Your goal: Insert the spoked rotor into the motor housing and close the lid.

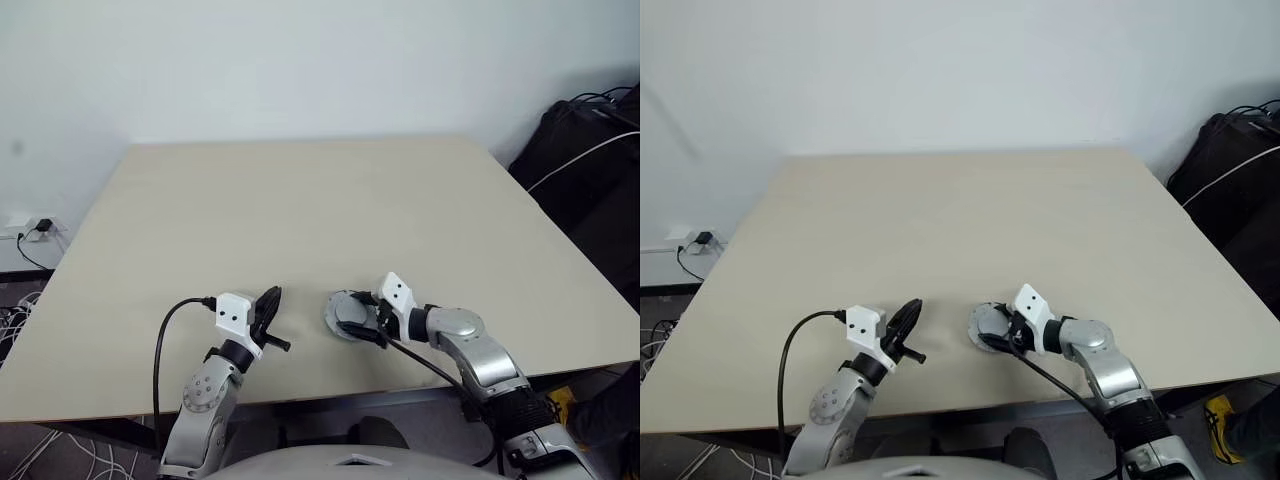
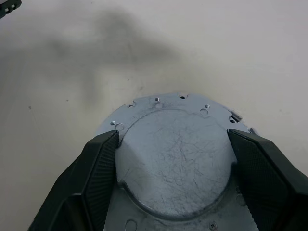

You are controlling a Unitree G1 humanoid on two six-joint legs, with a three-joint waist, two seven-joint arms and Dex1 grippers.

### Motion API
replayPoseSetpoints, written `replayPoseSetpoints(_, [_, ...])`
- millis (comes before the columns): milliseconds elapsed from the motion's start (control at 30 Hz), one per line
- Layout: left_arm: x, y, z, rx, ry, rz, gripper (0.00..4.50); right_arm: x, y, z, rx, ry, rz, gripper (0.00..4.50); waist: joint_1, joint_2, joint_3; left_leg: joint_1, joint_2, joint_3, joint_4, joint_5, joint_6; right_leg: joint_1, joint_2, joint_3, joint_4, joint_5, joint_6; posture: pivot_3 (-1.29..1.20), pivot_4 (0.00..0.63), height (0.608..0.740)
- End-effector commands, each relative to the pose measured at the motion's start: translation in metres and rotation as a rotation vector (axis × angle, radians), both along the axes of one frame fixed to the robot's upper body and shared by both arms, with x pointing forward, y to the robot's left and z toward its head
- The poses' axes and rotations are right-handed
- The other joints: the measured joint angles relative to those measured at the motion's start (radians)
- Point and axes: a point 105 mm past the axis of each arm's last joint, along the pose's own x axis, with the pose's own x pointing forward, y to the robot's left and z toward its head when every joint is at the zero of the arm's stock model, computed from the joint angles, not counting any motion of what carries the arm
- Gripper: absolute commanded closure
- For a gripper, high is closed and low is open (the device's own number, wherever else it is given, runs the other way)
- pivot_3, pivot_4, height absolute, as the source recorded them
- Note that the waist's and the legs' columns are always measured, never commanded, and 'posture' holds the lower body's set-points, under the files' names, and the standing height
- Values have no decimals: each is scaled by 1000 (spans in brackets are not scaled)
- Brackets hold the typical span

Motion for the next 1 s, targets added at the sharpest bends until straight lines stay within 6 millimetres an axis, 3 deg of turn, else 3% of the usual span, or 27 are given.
replayPoseSetpoints(33, [5,-4,16,-18,-67,-8,4331,1,2,9,26,-28,-1,1236,0,0,0,0,0,0,0,0,0,0,0,0,0,0,0,0,0,740])
replayPoseSetpoints(367, [6,-4,15,-20,-66,-6,4331,8,4,22,56,-163,-10,1236,-2,0,0,0,0,0,0,0,0,0,1,0,0,0,0,0,0,740])
replayPoseSetpoints(1000, [5,-4,14,-20,-63,-9,4331,13,-1,-3,-60,-44,-94,1236,-2,0,0,0,0,0,1,0,0,0,1,0,0,0,0,0,0,740])
